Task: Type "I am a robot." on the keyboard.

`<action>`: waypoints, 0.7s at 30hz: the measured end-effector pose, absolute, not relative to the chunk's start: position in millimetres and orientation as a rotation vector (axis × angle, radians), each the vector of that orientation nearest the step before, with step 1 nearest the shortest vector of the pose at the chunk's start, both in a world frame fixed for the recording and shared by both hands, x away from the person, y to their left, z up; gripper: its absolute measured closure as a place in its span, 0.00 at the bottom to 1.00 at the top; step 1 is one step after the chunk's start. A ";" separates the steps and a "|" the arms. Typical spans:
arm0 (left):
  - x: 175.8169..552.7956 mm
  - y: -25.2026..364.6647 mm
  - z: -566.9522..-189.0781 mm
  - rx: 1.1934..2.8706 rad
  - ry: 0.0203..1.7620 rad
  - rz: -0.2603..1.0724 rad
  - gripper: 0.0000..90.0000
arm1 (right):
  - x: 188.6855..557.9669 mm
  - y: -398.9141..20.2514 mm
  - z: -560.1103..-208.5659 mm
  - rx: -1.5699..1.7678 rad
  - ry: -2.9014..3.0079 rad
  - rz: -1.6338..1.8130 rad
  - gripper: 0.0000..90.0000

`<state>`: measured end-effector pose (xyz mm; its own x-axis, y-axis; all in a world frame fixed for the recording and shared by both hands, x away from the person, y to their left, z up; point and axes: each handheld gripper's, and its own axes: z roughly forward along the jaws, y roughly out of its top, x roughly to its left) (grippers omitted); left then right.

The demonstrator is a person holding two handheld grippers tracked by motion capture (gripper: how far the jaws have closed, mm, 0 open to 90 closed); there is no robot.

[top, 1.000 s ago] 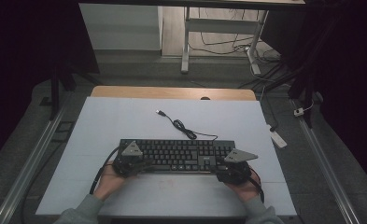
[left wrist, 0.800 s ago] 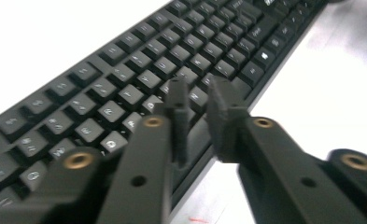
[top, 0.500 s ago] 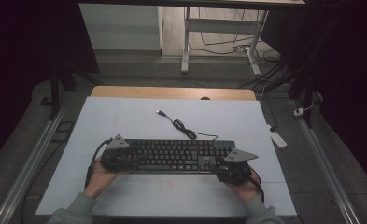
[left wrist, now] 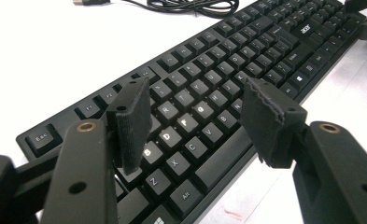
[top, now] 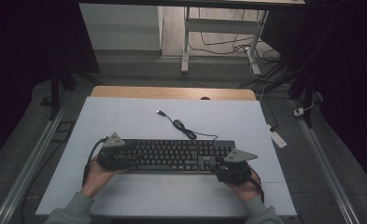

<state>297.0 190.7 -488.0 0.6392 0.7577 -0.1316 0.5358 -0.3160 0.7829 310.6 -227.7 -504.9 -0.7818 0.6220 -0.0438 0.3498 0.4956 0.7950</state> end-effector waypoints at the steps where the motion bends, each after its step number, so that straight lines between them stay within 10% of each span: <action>1: 297.2 191.1 -488.1 2.004 1.014 0.329 0.47 | 310.6 -227.8 -504.9 0.814 2.421 1.177 0.56; 21: 300.4 201.3 -489.9 2.016 1.036 0.361 0.67 | 311.0 -228.1 -505.4 0.817 2.422 1.166 0.56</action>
<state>300.4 201.3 -489.9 0.6203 0.7769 -0.1081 0.5410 -0.3240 0.7761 311.0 -228.1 -505.4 -0.7809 0.6229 -0.0465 0.3519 0.5002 0.7912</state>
